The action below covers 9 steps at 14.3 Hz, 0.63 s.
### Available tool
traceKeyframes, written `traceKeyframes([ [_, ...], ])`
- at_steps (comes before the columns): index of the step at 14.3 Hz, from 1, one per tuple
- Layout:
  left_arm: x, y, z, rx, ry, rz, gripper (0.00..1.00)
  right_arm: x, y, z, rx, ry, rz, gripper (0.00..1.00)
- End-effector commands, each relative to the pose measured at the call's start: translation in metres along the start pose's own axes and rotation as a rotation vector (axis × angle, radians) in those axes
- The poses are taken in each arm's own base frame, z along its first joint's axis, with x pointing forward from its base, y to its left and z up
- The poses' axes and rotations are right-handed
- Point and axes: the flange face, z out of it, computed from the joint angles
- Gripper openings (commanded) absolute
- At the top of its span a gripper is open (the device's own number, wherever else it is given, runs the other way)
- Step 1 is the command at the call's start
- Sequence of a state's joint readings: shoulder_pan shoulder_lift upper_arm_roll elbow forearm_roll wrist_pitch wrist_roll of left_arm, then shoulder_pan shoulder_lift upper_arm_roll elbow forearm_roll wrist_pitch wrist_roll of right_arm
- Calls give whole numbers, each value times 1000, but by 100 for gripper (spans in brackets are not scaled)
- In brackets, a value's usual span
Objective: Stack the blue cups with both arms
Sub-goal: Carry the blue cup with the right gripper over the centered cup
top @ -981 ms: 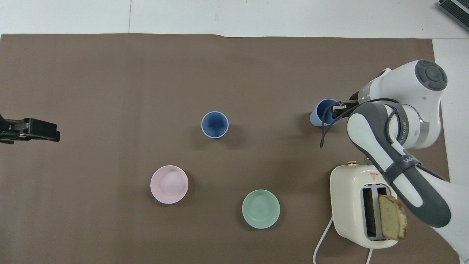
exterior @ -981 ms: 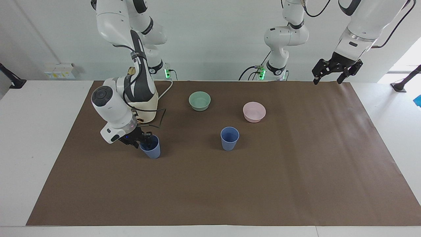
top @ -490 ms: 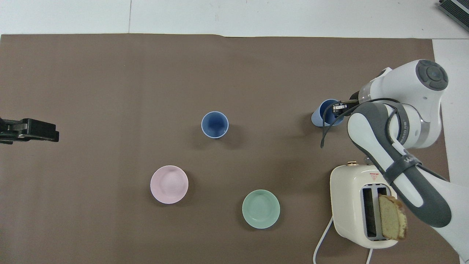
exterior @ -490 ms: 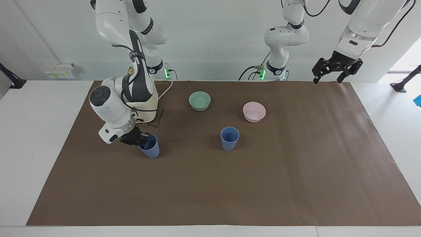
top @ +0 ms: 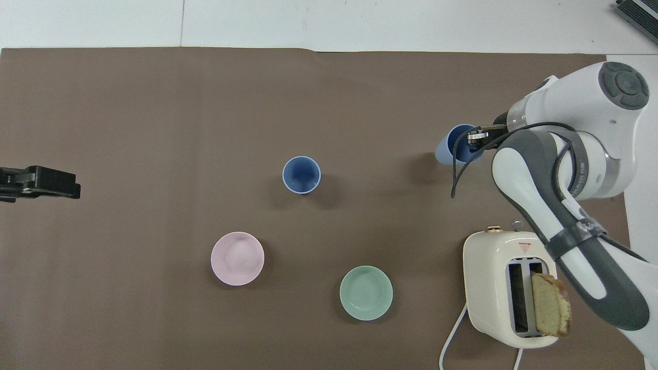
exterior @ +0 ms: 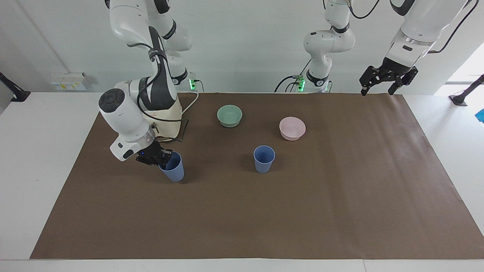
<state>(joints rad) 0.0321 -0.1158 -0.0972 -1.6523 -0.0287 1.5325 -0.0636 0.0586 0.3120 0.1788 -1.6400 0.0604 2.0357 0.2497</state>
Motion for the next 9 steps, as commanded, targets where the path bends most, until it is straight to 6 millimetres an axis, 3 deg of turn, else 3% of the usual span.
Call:
traceKeyframes([
  [1, -6, -2, -3, -12, -1, -5, 100, -4, -44, -27, 12, 2, -4, 0],
  [5, -5, -1, -3, -12, -3, -4, 100, -33, -119, -25, 25, -5, 22, 0],
  [9, -6, -1, -3, -12, -1, -4, 100, -51, -172, -37, 63, 19, -23, 0],
])
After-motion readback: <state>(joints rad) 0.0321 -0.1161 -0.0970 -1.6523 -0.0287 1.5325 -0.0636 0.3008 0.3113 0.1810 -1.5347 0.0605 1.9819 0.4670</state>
